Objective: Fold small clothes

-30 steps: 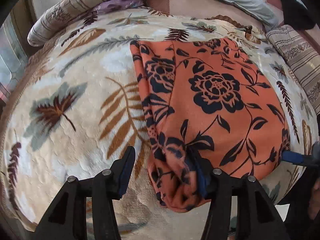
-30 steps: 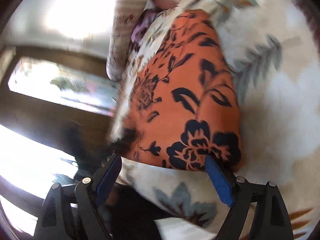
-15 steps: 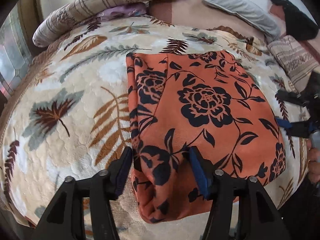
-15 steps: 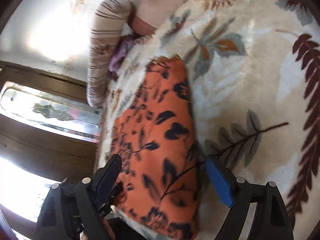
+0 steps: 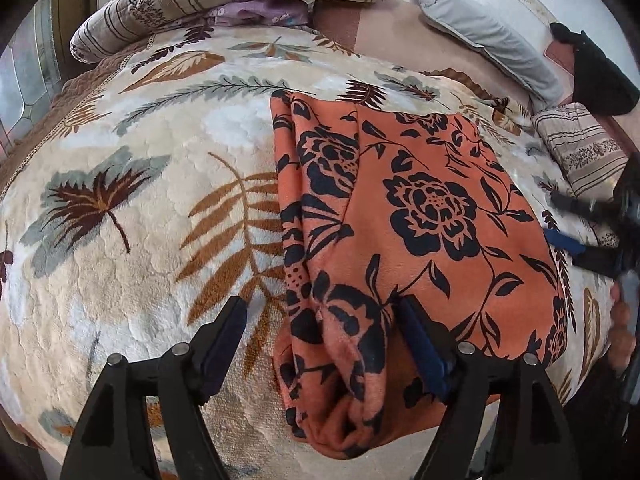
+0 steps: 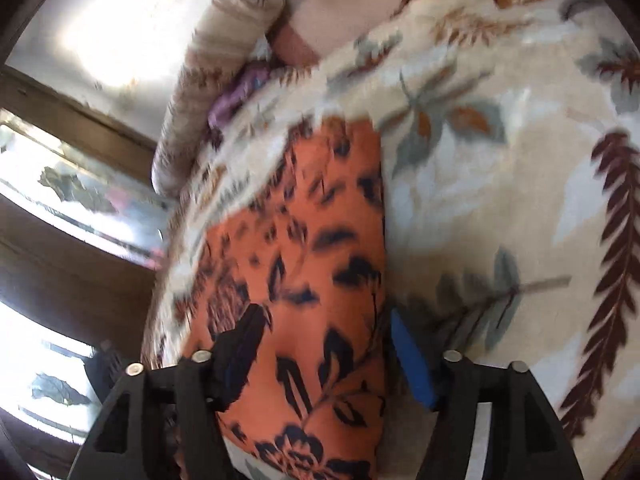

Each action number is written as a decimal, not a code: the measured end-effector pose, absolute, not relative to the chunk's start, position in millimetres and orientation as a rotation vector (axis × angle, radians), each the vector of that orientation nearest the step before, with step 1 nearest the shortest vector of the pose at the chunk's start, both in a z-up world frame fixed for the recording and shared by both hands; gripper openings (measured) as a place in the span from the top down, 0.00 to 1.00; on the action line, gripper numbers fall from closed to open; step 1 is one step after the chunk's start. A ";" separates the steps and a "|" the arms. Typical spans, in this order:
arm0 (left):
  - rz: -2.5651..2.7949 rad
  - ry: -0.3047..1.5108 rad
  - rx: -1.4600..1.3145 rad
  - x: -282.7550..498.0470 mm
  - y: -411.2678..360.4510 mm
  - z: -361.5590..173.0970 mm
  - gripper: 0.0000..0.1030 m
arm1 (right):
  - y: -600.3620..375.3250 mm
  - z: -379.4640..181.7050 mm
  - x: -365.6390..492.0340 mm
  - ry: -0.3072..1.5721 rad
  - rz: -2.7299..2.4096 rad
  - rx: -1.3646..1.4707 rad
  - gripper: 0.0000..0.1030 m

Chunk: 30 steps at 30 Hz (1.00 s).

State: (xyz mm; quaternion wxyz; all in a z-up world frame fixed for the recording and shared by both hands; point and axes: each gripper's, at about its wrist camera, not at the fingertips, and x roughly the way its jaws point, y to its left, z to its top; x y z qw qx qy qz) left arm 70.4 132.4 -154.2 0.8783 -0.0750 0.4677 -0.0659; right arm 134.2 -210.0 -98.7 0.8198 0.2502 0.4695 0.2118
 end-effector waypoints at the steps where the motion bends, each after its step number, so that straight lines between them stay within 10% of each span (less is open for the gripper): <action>1: -0.137 0.974 -0.151 70.4 132.0 -154.1 0.22 | -212.4 -94.8 144.9 0.985 0.454 0.550 0.19; 5: -0.136 0.971 -0.140 70.2 131.6 -153.3 0.19 | -210.0 -113.4 197.0 1.061 0.462 0.653 0.21; 6: -0.135 0.971 -0.139 70.2 131.9 -153.5 0.19 | -203.0 -122.6 208.2 1.102 0.488 0.668 0.29; 7: -0.136 0.972 -0.141 70.5 132.7 -153.5 0.19 | -198.4 -126.3 214.9 1.132 0.473 0.606 0.64; 8: -0.138 0.973 -0.145 70.5 133.5 -153.6 0.19 | -191.2 -125.7 215.0 1.129 0.433 0.512 0.65; 12: -0.130 0.970 -0.140 69.8 132.9 -153.8 0.18 | -186.4 -110.8 194.7 1.040 0.342 0.397 0.63; 14: -0.127 0.969 -0.138 69.4 133.2 -153.2 0.18 | -183.8 -105.1 178.9 1.022 0.334 0.384 0.20; 15: -0.125 0.970 -0.140 69.0 133.5 -153.4 0.18 | -184.2 -100.6 167.7 0.997 0.345 0.396 0.18; 24: -0.107 0.958 -0.120 65.3 130.5 -152.5 0.18 | -170.0 -132.3 119.6 1.094 0.347 0.343 0.21; 26: -0.099 0.955 -0.111 62.9 129.4 -152.5 0.18 | -174.4 -123.0 111.8 1.067 0.371 0.363 0.43; 30: -0.090 0.952 -0.101 62.0 128.0 -153.0 0.18 | -179.2 -120.1 102.1 1.073 0.376 0.350 0.45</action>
